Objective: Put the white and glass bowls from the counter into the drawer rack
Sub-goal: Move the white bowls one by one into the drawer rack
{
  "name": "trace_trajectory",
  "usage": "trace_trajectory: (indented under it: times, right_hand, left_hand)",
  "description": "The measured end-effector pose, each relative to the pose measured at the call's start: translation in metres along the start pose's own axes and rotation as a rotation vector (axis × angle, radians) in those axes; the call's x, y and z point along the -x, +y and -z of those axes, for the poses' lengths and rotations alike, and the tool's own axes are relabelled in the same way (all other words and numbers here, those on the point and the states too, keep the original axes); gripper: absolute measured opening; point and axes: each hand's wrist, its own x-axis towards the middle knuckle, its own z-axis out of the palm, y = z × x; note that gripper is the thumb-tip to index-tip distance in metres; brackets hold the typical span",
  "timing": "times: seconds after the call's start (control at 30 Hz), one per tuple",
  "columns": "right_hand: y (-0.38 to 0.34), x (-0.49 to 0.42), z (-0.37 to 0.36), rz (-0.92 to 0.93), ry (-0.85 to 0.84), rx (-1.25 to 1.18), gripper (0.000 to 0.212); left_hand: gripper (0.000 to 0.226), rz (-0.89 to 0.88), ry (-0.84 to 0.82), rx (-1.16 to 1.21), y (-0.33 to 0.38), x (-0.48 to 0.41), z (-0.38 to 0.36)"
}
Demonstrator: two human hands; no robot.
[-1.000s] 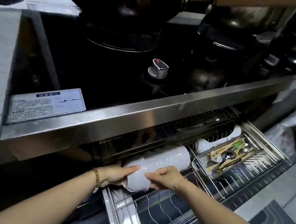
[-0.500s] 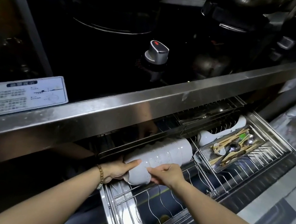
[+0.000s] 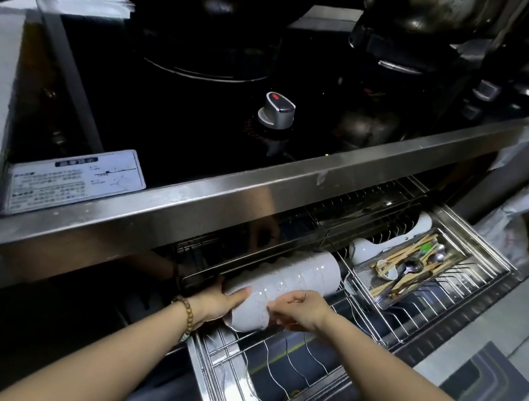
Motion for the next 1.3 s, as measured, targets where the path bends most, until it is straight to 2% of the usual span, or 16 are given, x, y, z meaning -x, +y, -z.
trace_trajectory:
  times: [0.2, 0.37, 0.5, 0.67, 0.8, 1.0, 1.1, 1.2, 1.3]
  right_hand:
    - [-0.023, 0.052, 0.021, 0.112, 0.061, -0.041, 0.010]
    - [-0.044, 0.131, 0.038, 0.256, 0.155, 0.030, 0.029]
    - [-0.071, 0.188, 0.049, 0.461, 0.239, 0.110, 0.032]
    - [-0.128, 0.236, 0.040, 0.728, 0.266, 0.143, 0.035]
    - [-0.181, 0.259, 0.010, 0.904, 0.238, 0.221, 0.042]
    - [-0.249, 0.278, -0.053, 1.024, 0.143, 0.371, 0.062]
    - [-0.276, 0.285, -0.088, 1.082, 0.093, 0.413, 0.065]
    - [-0.296, 0.288, -0.121, 1.113, 0.039, 0.424, 0.065]
    - [-0.312, 0.285, -0.150, 1.131, 0.008, 0.411, 0.066]
  left_hand:
    - [0.079, -0.143, 0.042, 0.011, 0.024, 0.049, 0.006]
    - [0.067, -0.303, 0.043, 0.075, 0.053, 0.098, 0.006]
    - [0.056, -0.499, 0.085, 0.116, 0.083, 0.145, 0.023]
    - [0.042, -0.804, 0.155, 0.120, 0.119, 0.223, 0.068]
    - [0.043, -0.956, 0.299, 0.086, 0.127, 0.284, 0.121]
    - [0.049, -1.041, 0.590, -0.060, 0.110, 0.359, 0.203]
    - [0.047, -1.073, 0.740, -0.082, 0.095, 0.386, 0.240]
    - [0.044, -1.067, 0.905, -0.065, 0.078, 0.401, 0.273]
    - [0.045, -0.995, 0.977, -0.055, 0.058, 0.404, 0.301]
